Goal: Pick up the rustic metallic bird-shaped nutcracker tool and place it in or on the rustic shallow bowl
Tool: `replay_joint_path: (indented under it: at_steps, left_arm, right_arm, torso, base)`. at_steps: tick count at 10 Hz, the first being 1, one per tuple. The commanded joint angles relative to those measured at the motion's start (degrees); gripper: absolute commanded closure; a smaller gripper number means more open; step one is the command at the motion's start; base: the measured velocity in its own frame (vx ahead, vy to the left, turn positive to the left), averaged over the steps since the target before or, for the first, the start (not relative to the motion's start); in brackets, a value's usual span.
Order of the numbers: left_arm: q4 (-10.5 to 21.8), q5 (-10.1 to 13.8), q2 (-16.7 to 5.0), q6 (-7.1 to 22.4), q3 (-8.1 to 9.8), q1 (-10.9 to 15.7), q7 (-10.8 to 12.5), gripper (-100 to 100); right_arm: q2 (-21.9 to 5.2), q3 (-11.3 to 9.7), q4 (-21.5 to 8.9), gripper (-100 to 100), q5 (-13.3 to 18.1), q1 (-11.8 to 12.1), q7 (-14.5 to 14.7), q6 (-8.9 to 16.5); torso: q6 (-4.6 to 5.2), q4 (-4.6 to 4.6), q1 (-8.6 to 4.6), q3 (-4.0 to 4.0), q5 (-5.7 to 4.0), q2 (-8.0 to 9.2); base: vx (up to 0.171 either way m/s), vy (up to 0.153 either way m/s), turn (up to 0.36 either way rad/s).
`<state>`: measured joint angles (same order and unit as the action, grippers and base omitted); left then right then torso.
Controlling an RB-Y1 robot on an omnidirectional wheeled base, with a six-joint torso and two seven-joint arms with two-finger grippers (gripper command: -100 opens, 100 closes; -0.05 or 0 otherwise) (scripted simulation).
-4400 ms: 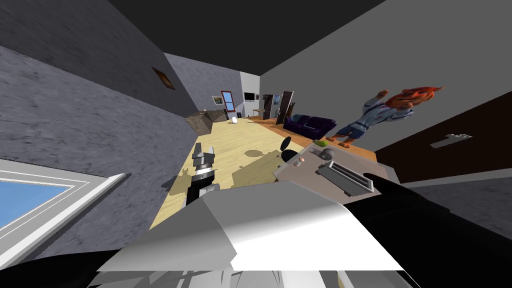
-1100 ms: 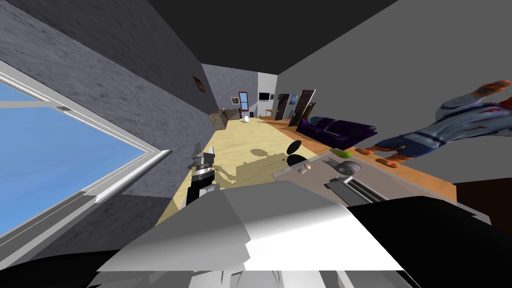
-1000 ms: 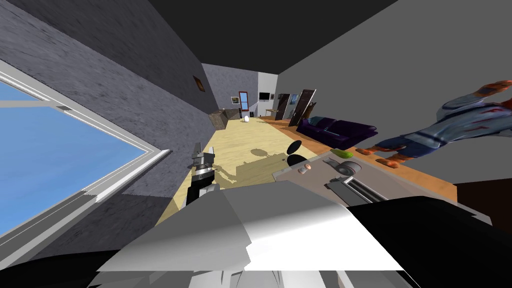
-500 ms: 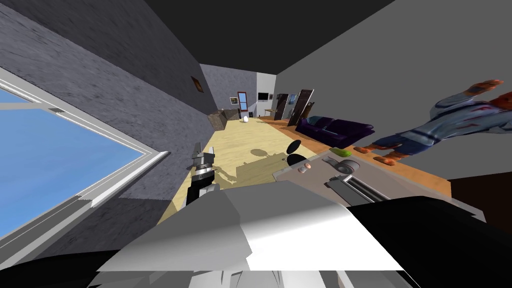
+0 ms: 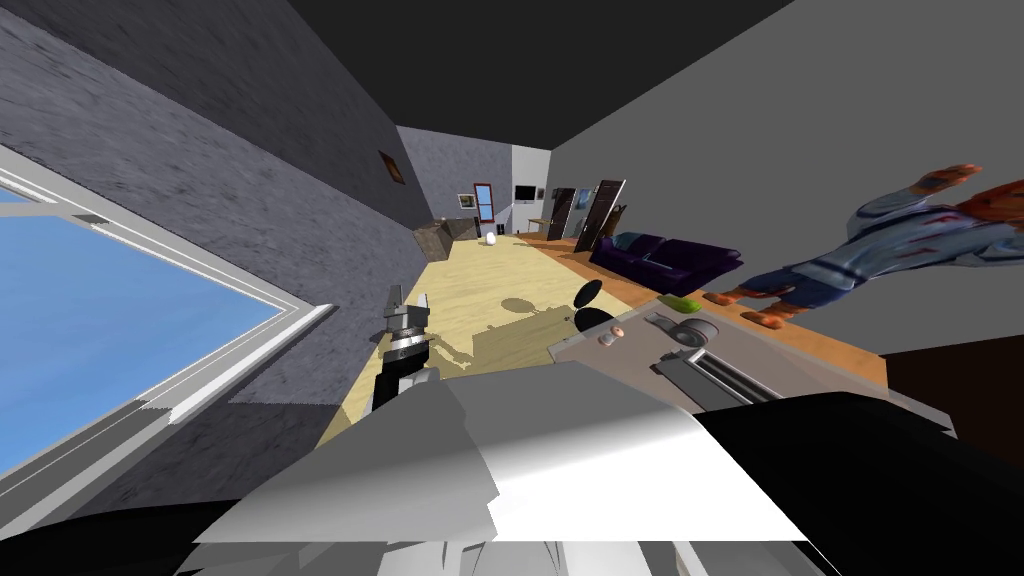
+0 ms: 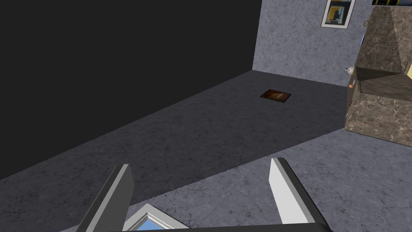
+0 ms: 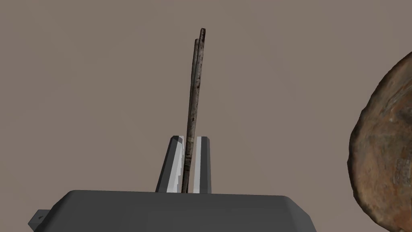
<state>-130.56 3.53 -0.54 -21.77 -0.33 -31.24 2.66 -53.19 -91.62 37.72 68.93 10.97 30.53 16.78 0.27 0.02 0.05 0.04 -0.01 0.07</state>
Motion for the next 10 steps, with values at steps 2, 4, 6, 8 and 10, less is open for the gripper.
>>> replay_joint_path:
  at_steps: [2,4,6,8,10]
  left_arm:
    - [0.0,0.0,0.0,0.0,-0.01,0.0,0.0,0]
    - [0.0,0.0,0.0,0.0,-0.02,0.0,0.0,0]
    - [0.0,0.0,0.0,0.0,-0.02,0.0,0.0,0]
    - [0.0,0.0,0.0,0.0,-0.02,0.0,0.0,0]
    - [0.0,0.0,0.0,0.0,-0.02,0.0,0.0,0]
  right_arm:
    - [-1.1,0.2,0.3,100,0.5,-0.2,-0.7,-0.7]
    - [-2.2,0.6,0.6,100,0.8,-0.3,-1.4,-1.5]
    - [-3.3,1.0,0.9,100,1.0,-0.4,-2.3,-2.2]
    - [-4.4,1.5,1.3,100,1.2,-0.5,-3.0,-2.6]
    - [-5.8,2.1,2.1,100,1.0,-0.6,-4.1,-2.7]
  torso:
    - [0.02,0.0,0.31,0.01,0.02,0.03]
    - [0.03,-0.01,0.7,0.06,0.1,0.13]
    - [0.04,-0.02,0.84,0.07,0.16,0.18]
    - [0.05,-0.02,0.74,0.12,0.18,0.28]
    - [0.06,-0.01,0.82,0.14,0.18,0.3]
  base:
    - [-0.007,0.141,-0.06]
    - [-0.026,0.198,-0.062]
    - [-0.054,0.202,-0.073]
    - [-0.088,0.18,-0.065]
    - [-0.08,0.179,-0.083]
